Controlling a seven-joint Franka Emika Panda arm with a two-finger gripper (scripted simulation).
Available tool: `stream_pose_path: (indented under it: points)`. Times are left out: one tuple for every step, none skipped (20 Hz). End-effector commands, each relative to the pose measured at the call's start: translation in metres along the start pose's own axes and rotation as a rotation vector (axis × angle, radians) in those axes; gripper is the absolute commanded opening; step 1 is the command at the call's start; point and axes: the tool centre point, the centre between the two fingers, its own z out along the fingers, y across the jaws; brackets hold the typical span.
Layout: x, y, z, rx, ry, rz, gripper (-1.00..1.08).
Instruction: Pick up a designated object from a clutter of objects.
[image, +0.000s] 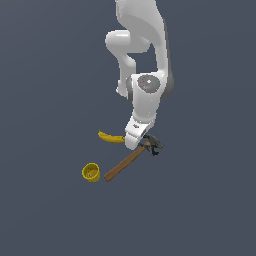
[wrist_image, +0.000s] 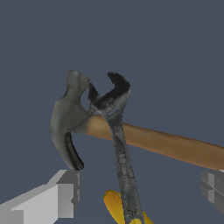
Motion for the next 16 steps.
stream_pose_path:
  points:
    - [0.0,-0.005,0.008,0.0,0.002,-0.051,1.0]
    - [0.001,-0.007,0.011,0.0,0.003,-0.067,1.0]
    - [0.001,-0.009,0.013,0.0,0.004,-0.081,1.0]
    - [0.001,-0.01,0.015,0.001,0.004,-0.094,1.0]
    - [0.001,-0.011,0.017,0.001,0.005,-0.104,1.0]
    - [0.001,-0.012,0.018,0.001,0.005,-0.113,1.0]
    - [0.001,-0.013,0.019,0.001,0.005,-0.121,1.0]
    - [0.001,-0.014,0.02,0.001,0.006,-0.127,1.0]
    - [0.001,-0.015,0.021,0.001,0.006,-0.131,1.0]
    - [0.001,-0.015,0.021,0.001,0.006,-0.133,1.0]
    - [0.001,-0.015,0.021,0.001,0.006,-0.134,1.0]
    - [0.001,-0.015,0.021,0.002,0.006,-0.129,1.0]
    - [0.001,-0.015,0.021,0.002,0.006,-0.129,1.0]
    - [0.001,-0.015,0.022,0.002,0.006,-0.129,1.0]
    - [0.001,-0.015,0.023,0.002,0.006,-0.129,1.0]
    - [0.001,-0.015,0.025,0.002,0.006,-0.13,1.0]
